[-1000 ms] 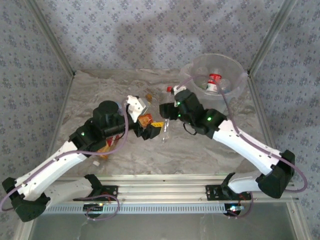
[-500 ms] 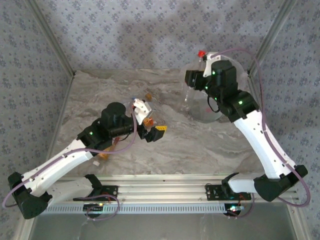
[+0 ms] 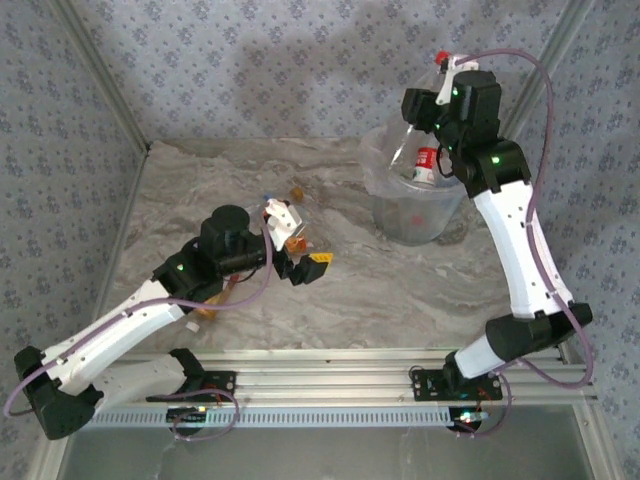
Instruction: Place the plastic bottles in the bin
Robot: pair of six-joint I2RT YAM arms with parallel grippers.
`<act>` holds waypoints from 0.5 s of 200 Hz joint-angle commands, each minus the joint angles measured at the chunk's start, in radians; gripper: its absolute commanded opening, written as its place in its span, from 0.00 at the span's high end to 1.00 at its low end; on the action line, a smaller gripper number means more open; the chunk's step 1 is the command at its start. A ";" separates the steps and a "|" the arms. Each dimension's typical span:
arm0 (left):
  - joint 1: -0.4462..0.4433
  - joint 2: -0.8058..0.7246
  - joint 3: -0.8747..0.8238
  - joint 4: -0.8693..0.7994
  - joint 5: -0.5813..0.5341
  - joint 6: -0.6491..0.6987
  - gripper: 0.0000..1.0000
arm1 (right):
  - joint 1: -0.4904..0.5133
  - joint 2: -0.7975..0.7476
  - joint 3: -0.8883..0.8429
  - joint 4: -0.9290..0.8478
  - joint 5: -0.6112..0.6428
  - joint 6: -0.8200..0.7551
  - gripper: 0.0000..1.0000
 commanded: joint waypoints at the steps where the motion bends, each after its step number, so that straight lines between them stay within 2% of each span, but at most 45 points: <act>1: -0.003 -0.024 -0.004 0.008 -0.003 0.021 0.00 | -0.030 0.042 0.074 -0.027 0.048 -0.017 0.42; 47: -0.003 -0.028 -0.001 0.000 -0.003 0.024 0.00 | -0.071 0.118 0.114 -0.118 0.091 -0.062 0.42; 100: -0.003 -0.030 -0.001 -0.004 -0.001 0.027 0.00 | -0.090 0.165 0.058 -0.176 -0.028 -0.117 0.40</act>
